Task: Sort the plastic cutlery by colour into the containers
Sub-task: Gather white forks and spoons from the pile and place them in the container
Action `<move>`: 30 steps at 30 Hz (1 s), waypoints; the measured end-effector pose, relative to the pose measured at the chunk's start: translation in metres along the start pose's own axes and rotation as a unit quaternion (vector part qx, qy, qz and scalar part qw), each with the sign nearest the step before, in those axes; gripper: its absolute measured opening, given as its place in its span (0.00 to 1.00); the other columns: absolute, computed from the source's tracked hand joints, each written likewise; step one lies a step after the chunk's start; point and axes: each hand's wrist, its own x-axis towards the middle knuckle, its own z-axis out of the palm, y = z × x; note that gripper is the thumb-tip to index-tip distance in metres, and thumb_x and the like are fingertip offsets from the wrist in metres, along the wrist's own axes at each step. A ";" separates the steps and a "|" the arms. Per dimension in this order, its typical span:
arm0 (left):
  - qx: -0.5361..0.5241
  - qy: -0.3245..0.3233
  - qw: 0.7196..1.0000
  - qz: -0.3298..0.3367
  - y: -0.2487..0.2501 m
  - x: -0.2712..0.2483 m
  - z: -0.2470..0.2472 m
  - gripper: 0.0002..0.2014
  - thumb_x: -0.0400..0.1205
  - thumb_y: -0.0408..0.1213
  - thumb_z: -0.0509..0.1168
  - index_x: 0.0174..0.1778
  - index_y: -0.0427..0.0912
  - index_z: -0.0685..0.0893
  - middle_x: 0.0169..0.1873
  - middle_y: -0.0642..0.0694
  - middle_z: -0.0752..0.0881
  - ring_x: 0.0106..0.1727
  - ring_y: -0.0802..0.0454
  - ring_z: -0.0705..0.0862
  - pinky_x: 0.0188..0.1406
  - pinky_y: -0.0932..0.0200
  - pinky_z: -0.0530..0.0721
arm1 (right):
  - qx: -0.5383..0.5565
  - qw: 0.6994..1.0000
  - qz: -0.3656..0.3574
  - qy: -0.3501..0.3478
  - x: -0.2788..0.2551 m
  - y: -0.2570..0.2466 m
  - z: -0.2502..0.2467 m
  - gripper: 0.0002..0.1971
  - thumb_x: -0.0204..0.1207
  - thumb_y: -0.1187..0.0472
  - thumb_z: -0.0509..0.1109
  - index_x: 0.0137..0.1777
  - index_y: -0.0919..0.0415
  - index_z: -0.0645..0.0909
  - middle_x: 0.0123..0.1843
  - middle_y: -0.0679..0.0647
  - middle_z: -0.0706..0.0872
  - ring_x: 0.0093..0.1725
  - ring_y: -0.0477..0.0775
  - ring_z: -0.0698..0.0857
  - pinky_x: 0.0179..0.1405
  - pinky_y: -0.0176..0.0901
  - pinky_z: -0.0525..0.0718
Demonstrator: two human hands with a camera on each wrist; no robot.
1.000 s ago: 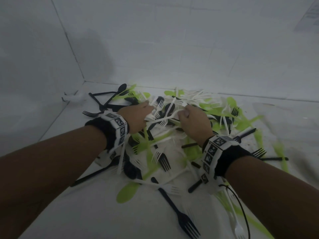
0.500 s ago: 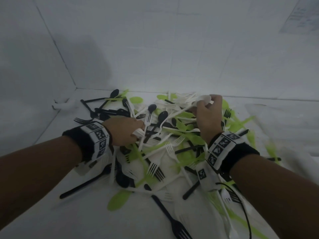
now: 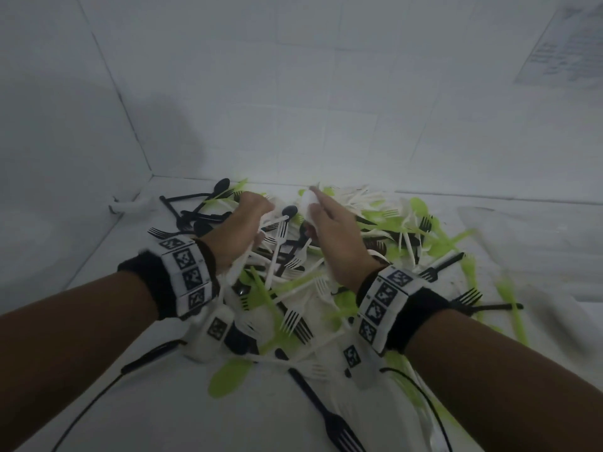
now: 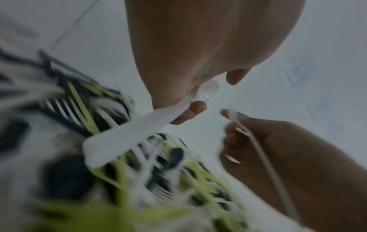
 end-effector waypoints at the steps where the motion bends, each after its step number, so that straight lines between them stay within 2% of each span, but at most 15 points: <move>1: -0.050 -0.010 0.999 -0.005 0.003 -0.004 0.010 0.14 0.85 0.55 0.58 0.55 0.49 0.71 0.52 0.47 0.71 0.45 0.51 0.74 0.45 0.52 0.77 | 0.006 1.000 -0.002 -0.014 -0.005 0.000 0.007 0.21 0.93 0.63 0.57 0.84 0.57 0.73 0.51 0.46 0.85 0.40 0.34 0.83 0.40 0.27 0.82; 3: -0.108 -0.023 0.994 -0.001 0.008 -0.010 0.028 0.25 0.80 0.56 0.62 0.60 0.35 0.74 0.52 0.36 0.77 0.46 0.46 0.83 0.47 0.48 0.83 | 0.016 0.999 0.002 -0.044 -0.014 -0.001 0.022 0.21 0.93 0.61 0.58 0.84 0.54 0.73 0.64 0.47 0.87 0.58 0.36 0.86 0.56 0.28 0.85; 4: -0.125 -0.020 0.992 -0.003 0.009 -0.012 0.035 0.31 0.78 0.55 0.63 0.63 0.29 0.75 0.54 0.32 0.80 0.52 0.41 0.87 0.52 0.44 0.86 | 0.016 0.999 0.002 -0.049 -0.018 0.000 0.028 0.19 0.93 0.59 0.58 0.81 0.52 0.76 0.63 0.50 0.88 0.60 0.42 0.87 0.62 0.38 0.87; 7: -0.185 0.004 0.982 -0.022 0.012 -0.020 0.052 0.28 0.77 0.48 0.64 0.64 0.28 0.76 0.54 0.35 0.81 0.60 0.38 0.87 0.56 0.37 0.87 | -0.040 0.999 -0.021 0.027 -0.022 0.007 0.039 0.20 0.88 0.49 0.60 0.73 0.54 0.83 0.47 0.62 0.90 0.46 0.59 0.89 0.59 0.70 0.89; 10: -0.190 0.035 0.981 0.006 0.012 -0.028 0.063 0.11 0.83 0.37 0.60 0.59 0.37 0.77 0.57 0.32 0.83 0.60 0.36 0.87 0.61 0.35 0.86 | -0.015 0.997 -0.019 0.080 -0.030 0.015 0.036 0.22 0.82 0.42 0.60 0.73 0.41 0.82 0.61 0.59 0.88 0.60 0.55 0.89 0.63 0.65 0.89; 12: -0.187 0.054 0.980 0.034 0.013 -0.033 0.068 0.12 0.83 0.35 0.59 0.61 0.40 0.78 0.60 0.29 0.83 0.57 0.38 0.86 0.55 0.39 0.87 | 0.004 0.996 0.008 0.094 -0.039 0.016 0.030 0.25 0.79 0.35 0.59 0.76 0.34 0.76 0.76 0.53 0.79 0.73 0.51 0.81 0.75 0.60 0.81; 15: -0.197 0.081 0.975 0.065 0.019 -0.040 0.076 0.12 0.82 0.35 0.57 0.61 0.41 0.78 0.53 0.36 0.81 0.53 0.42 0.83 0.52 0.42 0.84 | 0.007 0.998 0.020 0.059 -0.057 0.016 0.021 0.36 0.78 0.27 0.56 0.85 0.38 0.65 0.84 0.47 0.69 0.82 0.48 0.71 0.83 0.58 0.71; 17: -0.214 0.088 0.970 0.069 0.025 -0.042 0.086 0.11 0.82 0.35 0.56 0.58 0.43 0.77 0.48 0.42 0.81 0.49 0.46 0.82 0.51 0.43 0.84 | 0.002 1.000 0.018 0.016 -0.072 0.015 0.015 0.35 0.84 0.29 0.53 0.85 0.46 0.65 0.80 0.47 0.76 0.77 0.44 0.78 0.75 0.52 0.80; 18: -0.223 0.084 0.969 0.068 0.029 -0.043 0.093 0.09 0.83 0.34 0.55 0.57 0.43 0.76 0.47 0.43 0.81 0.46 0.48 0.82 0.50 0.45 0.84 | -0.002 1.000 0.028 -0.003 -0.080 0.013 0.010 0.33 0.86 0.31 0.50 0.82 0.50 0.69 0.73 0.48 0.82 0.68 0.45 0.85 0.64 0.47 0.86; 19: -0.231 0.074 0.968 0.066 0.033 -0.045 0.100 0.08 0.85 0.33 0.55 0.57 0.43 0.76 0.48 0.43 0.82 0.46 0.49 0.82 0.48 0.48 0.84 | -0.002 0.999 0.047 -0.016 -0.089 0.010 0.006 0.30 0.88 0.32 0.48 0.75 0.53 0.74 0.62 0.51 0.87 0.55 0.48 0.89 0.50 0.43 0.89; 21: -0.234 0.048 0.969 0.067 0.037 -0.048 0.116 0.07 0.87 0.33 0.54 0.58 0.43 0.77 0.53 0.39 0.83 0.49 0.49 0.84 0.46 0.56 0.86 | -0.009 0.998 0.059 -0.007 -0.103 0.001 -0.006 0.25 0.89 0.33 0.47 0.58 0.50 0.77 0.39 0.52 0.83 0.33 0.49 0.82 0.34 0.42 0.84; 23: -0.180 0.020 0.979 0.094 0.038 -0.049 0.130 0.07 0.87 0.34 0.55 0.57 0.43 0.78 0.54 0.40 0.83 0.51 0.49 0.83 0.45 0.54 0.85 | -0.074 0.996 0.035 0.047 -0.115 -0.006 -0.024 0.22 0.90 0.33 0.46 0.58 0.42 0.78 0.33 0.49 0.80 0.30 0.46 0.79 0.36 0.46 0.81; 25: -0.094 -0.016 0.987 0.128 0.040 -0.047 0.140 0.06 0.87 0.33 0.57 0.56 0.39 0.78 0.48 0.42 0.79 0.46 0.49 0.78 0.41 0.53 0.78 | -0.156 0.983 0.003 0.096 -0.125 -0.012 -0.051 0.23 0.90 0.34 0.47 0.60 0.45 0.79 0.36 0.48 0.82 0.35 0.48 0.81 0.42 0.50 0.81; 27: -0.032 -0.059 0.986 0.155 0.044 -0.043 0.146 0.06 0.87 0.31 0.62 0.58 0.35 0.79 0.47 0.41 0.80 0.45 0.48 0.79 0.42 0.51 0.82 | -0.238 0.964 -0.027 0.117 -0.136 -0.018 -0.086 0.21 0.91 0.37 0.49 0.57 0.49 0.78 0.40 0.50 0.84 0.40 0.51 0.83 0.47 0.55 0.82; 30: 0.063 -0.096 0.971 0.209 0.048 -0.042 0.158 0.05 0.85 0.33 0.69 0.54 0.47 0.84 0.51 0.43 0.88 0.52 0.44 0.89 0.54 0.43 0.91 | -0.390 0.912 -0.075 0.104 -0.146 -0.020 -0.146 0.18 0.93 0.43 0.52 0.58 0.51 0.80 0.45 0.49 0.84 0.47 0.51 0.82 0.51 0.57 0.81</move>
